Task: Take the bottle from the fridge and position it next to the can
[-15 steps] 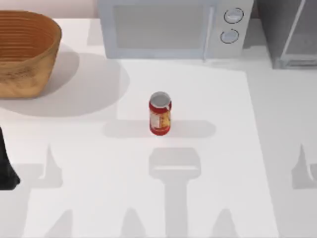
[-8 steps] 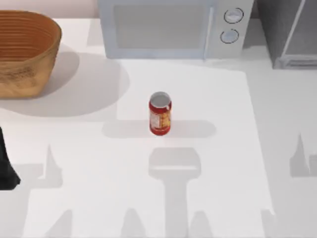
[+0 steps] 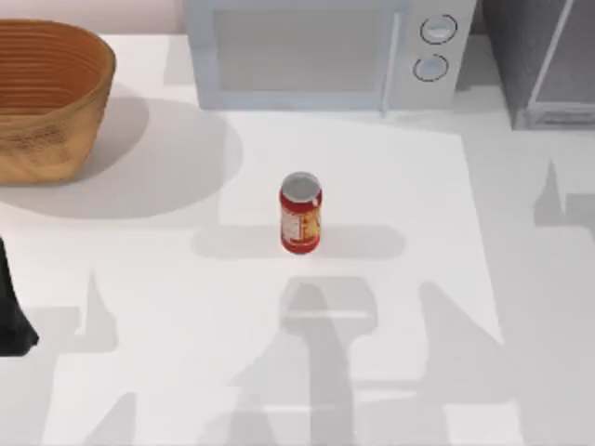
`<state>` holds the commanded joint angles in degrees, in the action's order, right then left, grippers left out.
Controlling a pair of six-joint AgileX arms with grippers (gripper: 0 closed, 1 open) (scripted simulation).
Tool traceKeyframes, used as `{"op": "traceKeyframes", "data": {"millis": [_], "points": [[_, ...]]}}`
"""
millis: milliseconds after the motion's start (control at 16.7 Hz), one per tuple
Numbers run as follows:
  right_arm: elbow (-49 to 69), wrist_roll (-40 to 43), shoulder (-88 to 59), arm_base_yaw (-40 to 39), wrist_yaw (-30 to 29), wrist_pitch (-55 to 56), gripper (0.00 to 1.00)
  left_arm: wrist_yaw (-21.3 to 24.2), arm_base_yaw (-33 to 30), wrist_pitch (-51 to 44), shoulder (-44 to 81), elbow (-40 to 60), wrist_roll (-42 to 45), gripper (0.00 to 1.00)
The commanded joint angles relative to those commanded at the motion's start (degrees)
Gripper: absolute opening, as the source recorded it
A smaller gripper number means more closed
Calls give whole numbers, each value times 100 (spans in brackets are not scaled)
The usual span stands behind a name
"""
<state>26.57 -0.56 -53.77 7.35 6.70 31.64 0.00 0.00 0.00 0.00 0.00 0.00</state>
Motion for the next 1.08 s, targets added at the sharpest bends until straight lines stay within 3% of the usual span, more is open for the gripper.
{"op": "traceKeyframes", "data": {"millis": [300, 540, 780, 1080], "points": [[1337, -11, -3448, 389, 337, 1599, 100, 0, 0, 0, 0, 0, 0, 100], [2196, -10, -5388, 642, 542, 2623, 100, 0, 0, 0, 0, 0, 0, 100], [2693, -6, -6364, 784, 658, 3214, 100, 0, 0, 0, 0, 0, 0, 100], [2758, -6, -6487, 802, 674, 3291, 100, 0, 0, 0, 0, 0, 0, 100]]}}
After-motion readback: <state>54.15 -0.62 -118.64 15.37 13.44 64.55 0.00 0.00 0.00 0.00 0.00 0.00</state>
